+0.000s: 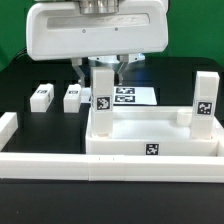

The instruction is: Assemble desk

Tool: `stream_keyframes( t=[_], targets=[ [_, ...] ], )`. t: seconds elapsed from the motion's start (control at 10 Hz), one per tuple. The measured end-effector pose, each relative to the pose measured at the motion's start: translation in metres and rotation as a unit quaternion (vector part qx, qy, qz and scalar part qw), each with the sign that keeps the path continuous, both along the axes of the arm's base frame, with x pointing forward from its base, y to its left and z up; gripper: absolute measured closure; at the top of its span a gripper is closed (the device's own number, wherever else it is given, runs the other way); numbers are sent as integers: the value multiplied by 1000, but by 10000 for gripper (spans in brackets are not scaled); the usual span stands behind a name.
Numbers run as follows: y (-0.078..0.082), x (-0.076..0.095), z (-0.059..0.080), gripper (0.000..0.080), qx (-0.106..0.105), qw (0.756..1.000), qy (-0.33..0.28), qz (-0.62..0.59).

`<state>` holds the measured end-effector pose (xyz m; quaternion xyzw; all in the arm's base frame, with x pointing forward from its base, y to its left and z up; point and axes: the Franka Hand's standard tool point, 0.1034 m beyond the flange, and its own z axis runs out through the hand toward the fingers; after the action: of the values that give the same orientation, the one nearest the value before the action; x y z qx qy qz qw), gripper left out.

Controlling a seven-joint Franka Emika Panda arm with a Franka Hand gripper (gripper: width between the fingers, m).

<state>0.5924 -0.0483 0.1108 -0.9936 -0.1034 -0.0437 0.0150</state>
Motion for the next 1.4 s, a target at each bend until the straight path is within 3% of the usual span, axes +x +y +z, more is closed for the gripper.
stream_keyframes(
  t=[0.3,0.6,0.8,1.2,1.4],
  targets=[
    [0,0,0,513,2,1000,0,-14],
    [-1,-2,-1,513,26,967,-1,-255],
    [0,-4,-2,512,38,922,1,-385],
    [7,-5,-1,511,50,798,29,-600],
    [7,-4,-1,511,60,760,29,-646]
  ],
)
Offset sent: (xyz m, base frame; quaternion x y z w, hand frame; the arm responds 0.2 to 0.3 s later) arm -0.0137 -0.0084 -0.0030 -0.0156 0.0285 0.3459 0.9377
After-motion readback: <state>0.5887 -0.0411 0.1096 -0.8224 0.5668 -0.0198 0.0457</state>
